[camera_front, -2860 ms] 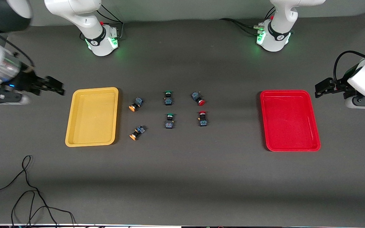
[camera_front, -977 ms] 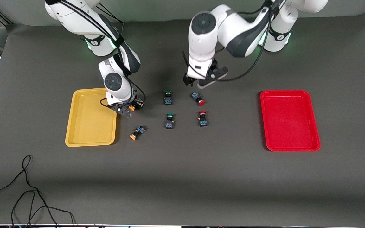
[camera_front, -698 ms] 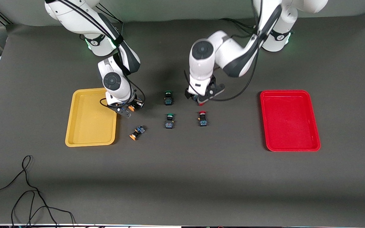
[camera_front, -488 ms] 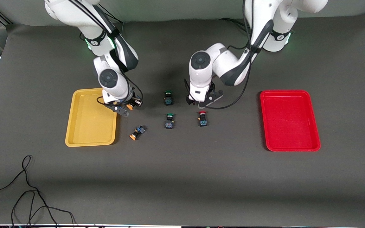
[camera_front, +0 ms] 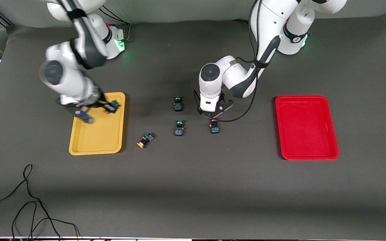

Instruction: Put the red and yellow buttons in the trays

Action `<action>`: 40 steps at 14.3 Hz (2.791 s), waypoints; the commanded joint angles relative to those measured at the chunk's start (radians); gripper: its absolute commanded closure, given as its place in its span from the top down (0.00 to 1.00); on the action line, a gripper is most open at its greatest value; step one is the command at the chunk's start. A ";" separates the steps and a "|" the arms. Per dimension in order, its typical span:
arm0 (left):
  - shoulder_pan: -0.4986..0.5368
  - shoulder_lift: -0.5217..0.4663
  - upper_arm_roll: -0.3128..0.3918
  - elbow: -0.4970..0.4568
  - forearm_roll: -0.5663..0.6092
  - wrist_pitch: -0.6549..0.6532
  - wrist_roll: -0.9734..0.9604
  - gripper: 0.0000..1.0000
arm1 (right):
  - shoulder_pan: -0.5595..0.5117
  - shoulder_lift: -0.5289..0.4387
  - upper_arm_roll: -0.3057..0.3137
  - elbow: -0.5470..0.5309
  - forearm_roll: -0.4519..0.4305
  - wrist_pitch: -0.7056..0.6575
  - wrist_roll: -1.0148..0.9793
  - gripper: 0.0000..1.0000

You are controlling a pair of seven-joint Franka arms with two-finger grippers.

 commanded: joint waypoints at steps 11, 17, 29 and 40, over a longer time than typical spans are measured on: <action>0.047 -0.172 0.004 0.171 -0.089 -0.341 0.271 0.00 | -0.139 0.155 -0.001 -0.303 0.020 0.417 -0.163 0.16; 0.333 -0.350 0.008 0.130 -0.183 -0.602 0.929 0.00 | -0.139 0.154 -0.001 -0.297 0.020 0.417 -0.177 1.00; 0.726 -0.219 0.023 -0.226 -0.034 0.020 1.400 0.00 | -0.125 0.181 0.088 0.296 0.020 -0.037 -0.054 1.00; 0.714 -0.307 0.017 0.042 -0.025 -0.454 1.404 1.00 | -0.123 0.644 0.311 0.643 -0.005 0.044 0.262 1.00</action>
